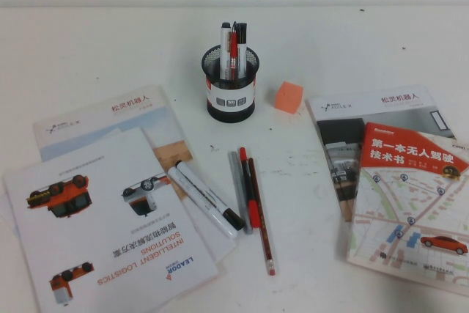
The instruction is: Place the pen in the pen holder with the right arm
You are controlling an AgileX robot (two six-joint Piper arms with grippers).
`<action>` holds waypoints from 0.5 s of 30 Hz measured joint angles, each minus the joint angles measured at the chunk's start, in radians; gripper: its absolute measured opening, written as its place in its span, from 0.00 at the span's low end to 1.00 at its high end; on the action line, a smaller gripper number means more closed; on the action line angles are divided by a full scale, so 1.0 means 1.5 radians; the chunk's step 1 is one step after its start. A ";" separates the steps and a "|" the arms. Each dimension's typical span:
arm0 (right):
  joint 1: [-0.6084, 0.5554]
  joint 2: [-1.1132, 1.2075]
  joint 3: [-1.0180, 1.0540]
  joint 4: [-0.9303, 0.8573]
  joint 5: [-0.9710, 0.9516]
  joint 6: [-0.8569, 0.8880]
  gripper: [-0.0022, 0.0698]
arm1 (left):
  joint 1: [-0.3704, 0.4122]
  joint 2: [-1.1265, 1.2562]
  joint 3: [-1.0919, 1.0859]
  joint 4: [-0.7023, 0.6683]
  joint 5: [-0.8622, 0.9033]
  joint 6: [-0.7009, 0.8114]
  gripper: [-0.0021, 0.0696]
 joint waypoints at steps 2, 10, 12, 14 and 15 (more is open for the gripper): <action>-0.030 -0.038 0.002 0.000 0.040 -0.001 0.00 | 0.000 0.000 0.000 0.000 0.000 0.000 0.03; -0.053 -0.072 0.003 0.000 0.090 -0.003 0.00 | 0.000 0.000 0.000 0.000 0.000 0.000 0.03; -0.053 -0.072 0.003 0.000 0.105 -0.003 0.00 | 0.000 0.000 0.000 0.000 0.000 0.000 0.03; -0.053 -0.075 0.003 -0.016 0.116 0.021 0.00 | 0.000 0.000 0.000 0.000 0.000 0.000 0.03; -0.054 -0.083 0.003 -0.043 0.129 0.048 0.00 | 0.000 0.000 0.000 0.000 0.000 0.000 0.03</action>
